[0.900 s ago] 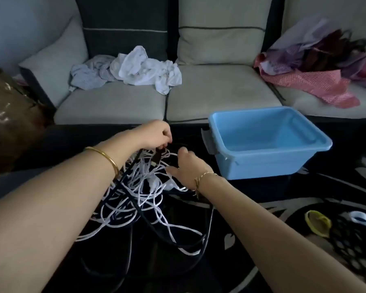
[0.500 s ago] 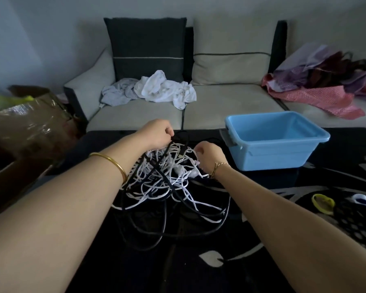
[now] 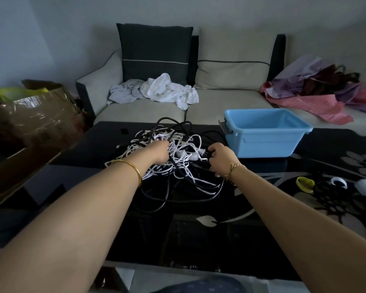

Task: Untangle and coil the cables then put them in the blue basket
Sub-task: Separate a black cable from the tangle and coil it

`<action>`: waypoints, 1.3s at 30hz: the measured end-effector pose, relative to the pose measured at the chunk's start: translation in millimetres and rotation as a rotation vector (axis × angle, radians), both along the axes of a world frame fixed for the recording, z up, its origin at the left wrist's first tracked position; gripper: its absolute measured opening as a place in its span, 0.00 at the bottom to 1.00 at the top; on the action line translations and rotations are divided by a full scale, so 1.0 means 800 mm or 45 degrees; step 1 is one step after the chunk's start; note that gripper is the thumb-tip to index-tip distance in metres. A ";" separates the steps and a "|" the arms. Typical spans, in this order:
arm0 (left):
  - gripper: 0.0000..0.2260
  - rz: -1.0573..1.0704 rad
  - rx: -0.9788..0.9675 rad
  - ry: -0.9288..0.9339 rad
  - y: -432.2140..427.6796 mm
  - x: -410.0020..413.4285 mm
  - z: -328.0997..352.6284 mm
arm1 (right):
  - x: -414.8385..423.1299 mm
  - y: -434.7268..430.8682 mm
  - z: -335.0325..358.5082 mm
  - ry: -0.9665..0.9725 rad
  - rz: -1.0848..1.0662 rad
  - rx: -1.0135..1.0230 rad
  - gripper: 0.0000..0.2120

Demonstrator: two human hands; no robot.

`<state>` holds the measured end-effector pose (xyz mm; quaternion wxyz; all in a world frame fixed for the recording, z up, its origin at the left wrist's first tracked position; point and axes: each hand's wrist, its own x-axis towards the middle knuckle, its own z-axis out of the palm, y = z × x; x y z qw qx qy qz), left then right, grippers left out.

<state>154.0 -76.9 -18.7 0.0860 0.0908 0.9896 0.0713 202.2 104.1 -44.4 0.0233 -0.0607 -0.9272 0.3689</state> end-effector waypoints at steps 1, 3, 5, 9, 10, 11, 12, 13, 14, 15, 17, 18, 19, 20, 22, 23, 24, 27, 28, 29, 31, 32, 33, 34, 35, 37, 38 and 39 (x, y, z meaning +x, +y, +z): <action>0.25 0.017 -0.012 0.017 0.002 -0.001 -0.001 | 0.003 0.003 0.000 -0.003 0.002 -0.015 0.20; 0.24 0.067 -0.073 0.054 0.004 -0.004 -0.004 | 0.005 0.007 0.002 0.007 0.005 -0.030 0.18; 0.20 0.116 -0.074 0.070 0.005 -0.009 -0.009 | 0.005 0.006 0.007 0.020 0.003 -0.047 0.18; 0.12 0.372 0.336 0.176 0.002 -0.025 -0.019 | -0.002 -0.017 0.017 0.010 0.003 -0.188 0.16; 0.09 0.438 0.526 0.264 0.001 -0.028 -0.019 | -0.007 -0.024 0.019 0.006 -0.003 -0.225 0.15; 0.05 0.507 0.756 0.348 0.002 -0.031 -0.017 | -0.016 -0.032 0.020 0.011 -0.008 -0.271 0.14; 0.02 0.569 1.027 0.378 0.004 -0.033 -0.013 | -0.027 -0.041 0.022 0.005 -0.012 -0.349 0.13; 0.07 0.633 1.309 0.348 0.007 -0.034 -0.006 | -0.038 -0.050 0.026 -0.015 -0.024 -0.468 0.12; 0.14 0.673 1.547 0.298 0.009 -0.036 0.001 | -0.050 -0.059 0.031 -0.050 -0.046 -0.608 0.12; 0.19 0.669 1.710 0.262 0.011 -0.039 0.007 | -0.061 -0.068 0.038 -0.086 -0.078 -0.726 0.14; 0.24 0.518 1.860 0.169 0.006 -0.037 0.018 | -0.082 -0.084 0.055 -0.114 -0.147 -0.852 0.20; 0.23 0.393 1.903 0.109 0.001 -0.034 0.021 | -0.089 -0.089 0.065 -0.112 -0.167 -0.927 0.22; 0.23 0.258 1.917 0.048 -0.006 -0.032 0.022 | -0.097 -0.095 0.075 -0.117 -0.158 -1.033 0.25; 0.22 0.124 1.904 0.017 -0.012 -0.027 0.021 | -0.103 -0.100 0.085 -0.143 -0.128 -1.164 0.26; 0.21 -0.098 1.821 0.074 -0.018 -0.011 0.020 | -0.107 -0.111 0.104 -0.171 -0.101 -1.416 0.24; 0.20 -0.183 1.765 0.125 -0.019 -0.004 0.022 | -0.106 -0.116 0.111 -0.147 -0.157 -1.456 0.19; 0.20 -0.257 1.723 0.153 -0.021 0.003 0.027 | -0.105 -0.119 0.117 -0.110 -0.248 -1.437 0.16; 0.17 -0.403 1.491 0.025 -0.034 0.018 0.052 | -0.096 -0.115 0.132 0.048 -0.452 -1.438 0.18; 0.16 -0.409 1.350 0.009 -0.040 0.021 0.059 | -0.091 -0.111 0.138 0.083 -0.475 -1.477 0.17; 0.15 -0.387 1.235 0.026 -0.046 0.022 0.066 | -0.087 -0.107 0.143 0.102 -0.475 -1.497 0.15; 0.13 -0.287 1.176 0.066 -0.060 0.024 0.074 | -0.079 -0.100 0.151 0.100 -0.445 -1.491 0.13; 0.13 -0.231 1.176 0.086 -0.066 0.025 0.076 | -0.075 -0.097 0.153 0.083 -0.424 -1.508 0.13; 0.13 -0.173 1.161 0.100 -0.072 0.025 0.077 | -0.070 -0.093 0.153 0.059 -0.408 -1.532 0.13; 0.13 -0.115 1.140 0.112 -0.079 0.024 0.077 | -0.066 -0.090 0.154 0.037 -0.394 -1.560 0.15; 0.13 -0.058 1.113 0.123 -0.085 0.022 0.074 | -0.060 -0.086 0.153 0.025 -0.374 -1.581 0.16; 0.14 0.029 1.021 0.167 -0.098 0.021 0.066 | -0.053 -0.078 0.153 0.042 -0.340 -1.616 0.16; 0.16 0.041 0.944 0.192 -0.104 0.021 0.061 | -0.052 -0.073 0.153 0.073 -0.346 -1.610 0.17; 0.18 0.023 0.841 0.189 -0.109 0.022 0.057 | -0.053 -0.067 0.154 0.103 -0.360 -1.565 0.17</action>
